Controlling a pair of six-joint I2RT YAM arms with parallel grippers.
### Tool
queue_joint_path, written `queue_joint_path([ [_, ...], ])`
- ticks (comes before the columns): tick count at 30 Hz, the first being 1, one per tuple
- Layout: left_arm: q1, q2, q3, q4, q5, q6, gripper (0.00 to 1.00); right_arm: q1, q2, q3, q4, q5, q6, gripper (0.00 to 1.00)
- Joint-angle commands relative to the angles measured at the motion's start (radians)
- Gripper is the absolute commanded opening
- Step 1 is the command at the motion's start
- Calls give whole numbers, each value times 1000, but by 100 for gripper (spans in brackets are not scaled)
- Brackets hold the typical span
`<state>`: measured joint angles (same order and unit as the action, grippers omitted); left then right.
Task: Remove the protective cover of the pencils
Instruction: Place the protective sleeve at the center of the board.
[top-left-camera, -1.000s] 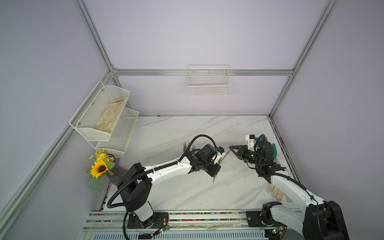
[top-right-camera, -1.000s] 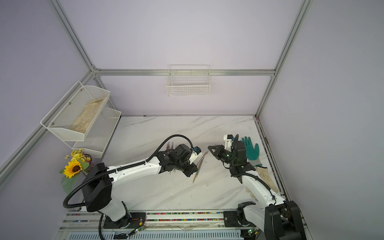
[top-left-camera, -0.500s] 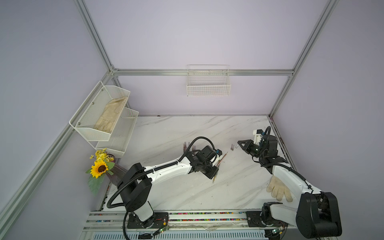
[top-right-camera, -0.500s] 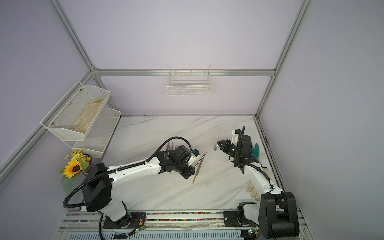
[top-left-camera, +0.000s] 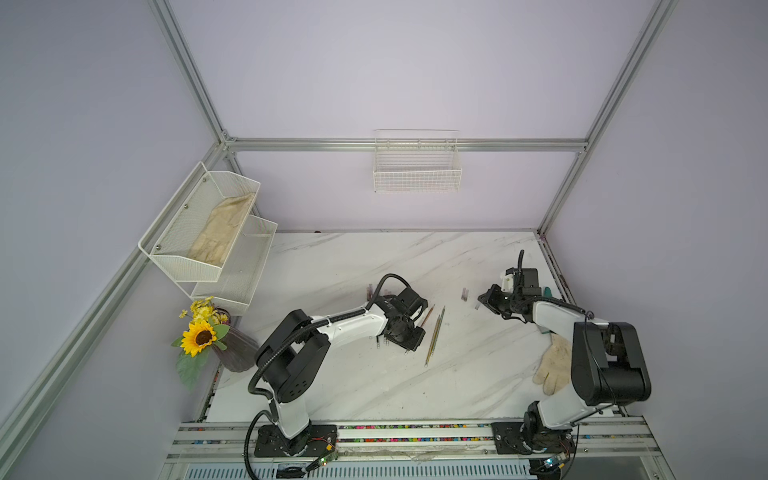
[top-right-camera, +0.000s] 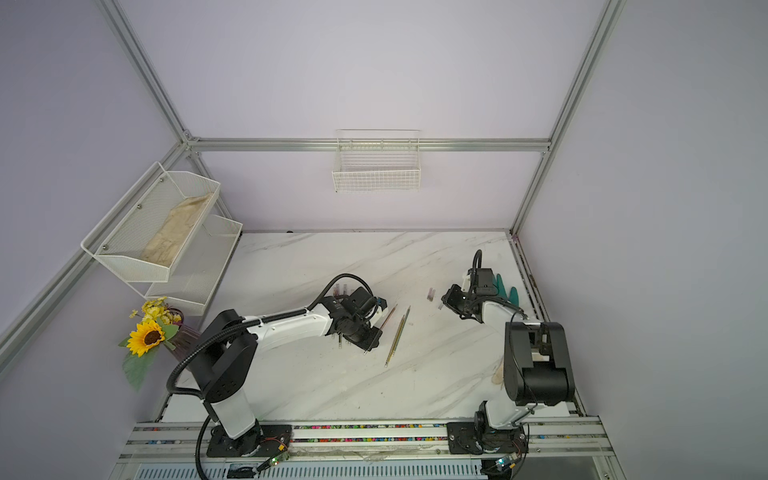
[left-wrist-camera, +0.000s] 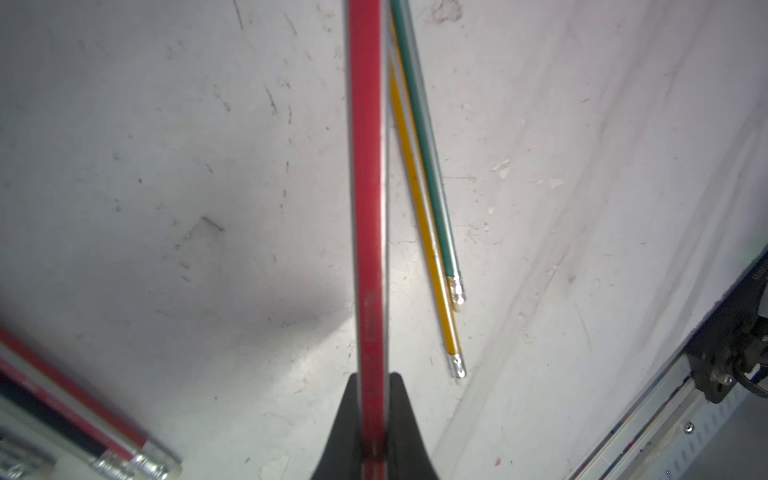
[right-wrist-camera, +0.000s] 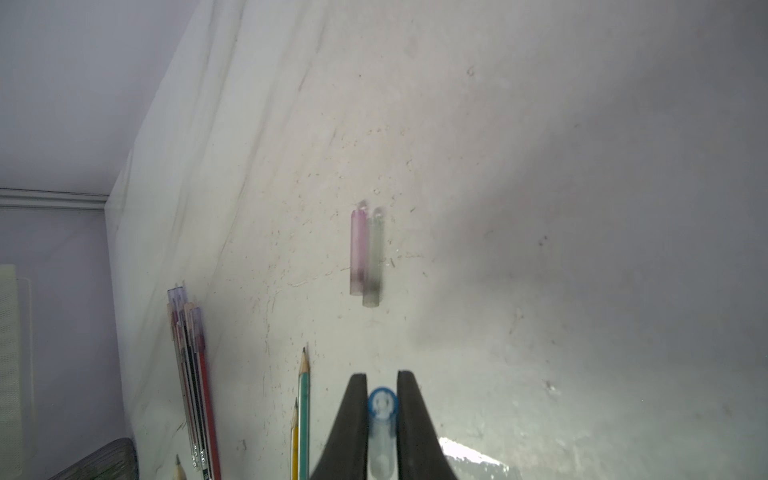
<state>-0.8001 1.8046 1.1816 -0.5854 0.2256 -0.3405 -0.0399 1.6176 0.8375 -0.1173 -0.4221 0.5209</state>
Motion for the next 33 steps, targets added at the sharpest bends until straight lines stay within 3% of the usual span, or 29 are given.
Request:
queue_joint_path([
  [1,19,10,46,22,74,-10,1,-22,74,57,10,-47,-61,0],
  [17,70,55,87,17,159,25,0,-26,284,132,90,-108,-41,9],
  [33,73,80,98,7,173,17,0,-31,275,118,139,-116,-12,25],
])
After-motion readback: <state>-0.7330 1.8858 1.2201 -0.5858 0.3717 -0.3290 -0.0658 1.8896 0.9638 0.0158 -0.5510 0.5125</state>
